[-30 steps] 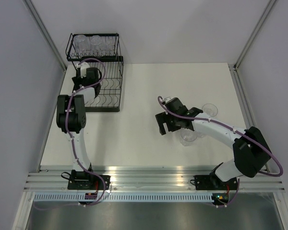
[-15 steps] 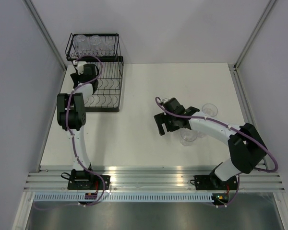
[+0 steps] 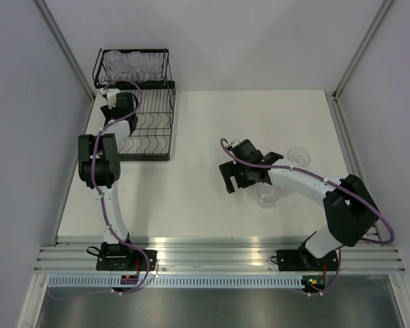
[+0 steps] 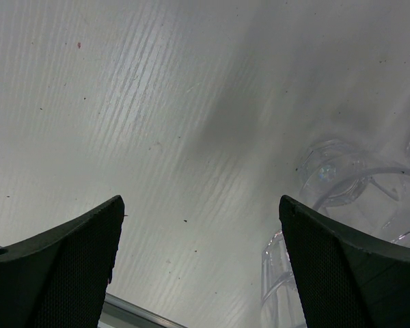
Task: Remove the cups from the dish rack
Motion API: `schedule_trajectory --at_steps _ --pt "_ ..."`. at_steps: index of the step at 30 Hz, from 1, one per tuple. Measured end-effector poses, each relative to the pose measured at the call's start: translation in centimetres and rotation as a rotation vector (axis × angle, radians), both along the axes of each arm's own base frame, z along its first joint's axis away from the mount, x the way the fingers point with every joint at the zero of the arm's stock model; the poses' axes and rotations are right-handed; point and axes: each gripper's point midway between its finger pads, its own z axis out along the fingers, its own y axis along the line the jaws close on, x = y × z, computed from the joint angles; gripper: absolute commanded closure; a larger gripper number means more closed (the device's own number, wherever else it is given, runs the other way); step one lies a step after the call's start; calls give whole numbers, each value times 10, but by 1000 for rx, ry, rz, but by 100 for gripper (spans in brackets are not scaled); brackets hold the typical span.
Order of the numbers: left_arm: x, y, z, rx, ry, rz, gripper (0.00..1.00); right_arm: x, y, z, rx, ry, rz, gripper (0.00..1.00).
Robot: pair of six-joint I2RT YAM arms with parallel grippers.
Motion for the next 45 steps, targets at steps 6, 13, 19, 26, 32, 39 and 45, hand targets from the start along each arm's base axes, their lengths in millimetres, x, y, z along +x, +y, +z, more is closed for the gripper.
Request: schedule_trajectory --at_steps 6,13,19,26,32,39,45 --pt "-47 -6 5 -52 49 33 98 1 2 1 10 -6 3 2" --pt "-97 -51 64 -125 -54 11 98 7 12 22 96 -76 9 2" --pt "-139 -145 117 -297 -222 -193 98 -2 23 48 265 -157 27 2" --pt "-199 -237 93 -707 -302 -454 98 -33 46 84 631 -235 77 2" --pt "-259 -295 48 -1053 -279 -589 98 -55 69 89 880 -160 116 2" --pt "-285 -327 80 -1312 -383 -677 98 -63 84 106 1017 -131 160 2" --pt "-302 -355 104 -1455 -410 -756 98 -64 94 111 1049 -131 181 7"
